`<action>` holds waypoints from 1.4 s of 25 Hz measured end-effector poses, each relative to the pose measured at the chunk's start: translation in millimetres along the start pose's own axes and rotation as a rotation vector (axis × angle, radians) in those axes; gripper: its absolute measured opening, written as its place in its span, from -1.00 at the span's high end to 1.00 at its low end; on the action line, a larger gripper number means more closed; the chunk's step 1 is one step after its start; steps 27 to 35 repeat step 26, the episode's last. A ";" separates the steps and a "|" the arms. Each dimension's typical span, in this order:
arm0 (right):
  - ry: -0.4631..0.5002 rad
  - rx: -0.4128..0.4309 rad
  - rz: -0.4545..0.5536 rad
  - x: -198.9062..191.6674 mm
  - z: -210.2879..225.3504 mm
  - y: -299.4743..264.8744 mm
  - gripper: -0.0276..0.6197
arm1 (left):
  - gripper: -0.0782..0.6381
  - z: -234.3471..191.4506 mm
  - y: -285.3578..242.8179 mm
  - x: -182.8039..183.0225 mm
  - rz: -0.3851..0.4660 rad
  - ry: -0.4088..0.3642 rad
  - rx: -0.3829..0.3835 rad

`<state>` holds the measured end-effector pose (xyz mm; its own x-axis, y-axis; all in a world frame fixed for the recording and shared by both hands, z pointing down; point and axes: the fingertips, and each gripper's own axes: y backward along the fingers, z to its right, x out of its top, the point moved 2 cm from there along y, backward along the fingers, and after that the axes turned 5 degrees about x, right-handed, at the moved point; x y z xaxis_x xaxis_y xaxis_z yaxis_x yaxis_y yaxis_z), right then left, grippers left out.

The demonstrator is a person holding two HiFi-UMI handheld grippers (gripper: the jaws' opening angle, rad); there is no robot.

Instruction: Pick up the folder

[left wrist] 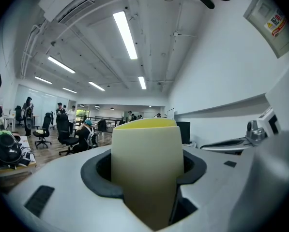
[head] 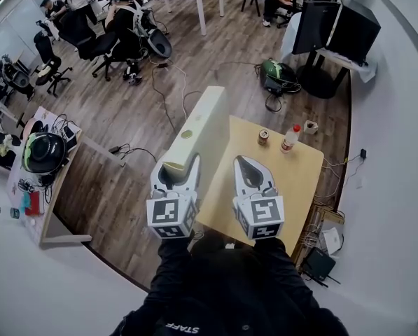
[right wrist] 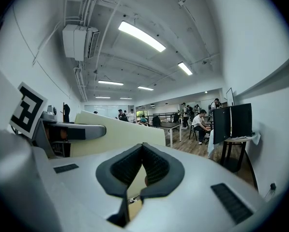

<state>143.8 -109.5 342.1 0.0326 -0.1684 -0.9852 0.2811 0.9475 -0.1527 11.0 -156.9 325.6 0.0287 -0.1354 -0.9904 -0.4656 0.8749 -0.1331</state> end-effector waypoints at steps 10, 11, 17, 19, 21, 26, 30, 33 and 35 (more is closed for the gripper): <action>0.015 -0.016 0.011 2.0 0.9 14.0 0.85 | -0.03 10.3 9.8 2.5 0.016 -0.002 -0.003; 0.013 -0.016 0.011 1.8 0.8 15.1 0.85 | -0.03 11.1 10.4 2.6 0.016 -0.002 -0.003; 0.010 -0.011 0.015 2.2 -2.4 20.5 0.85 | -0.03 14.1 13.8 0.9 0.008 -0.002 -0.005; 0.011 -0.010 0.014 1.2 -3.1 22.1 0.85 | -0.03 15.2 15.0 -1.0 0.005 -0.003 -0.006; 0.013 -0.009 0.013 -0.4 -2.7 22.9 0.85 | -0.03 15.8 15.1 -2.6 0.004 -0.004 -0.006; 0.023 -0.015 0.022 -0.1 0.1 19.9 0.85 | -0.03 13.8 10.4 -2.4 0.012 -0.004 -0.006; 0.023 -0.015 0.022 -0.1 0.1 19.9 0.85 | -0.03 13.8 10.4 -2.4 0.012 -0.004 -0.006; 0.023 -0.015 0.022 -0.1 0.1 19.9 0.85 | -0.03 13.8 10.4 -2.4 0.012 -0.004 -0.006; 0.023 -0.015 0.022 -0.1 0.1 19.9 0.85 | -0.03 13.8 10.4 -2.4 0.012 -0.004 -0.006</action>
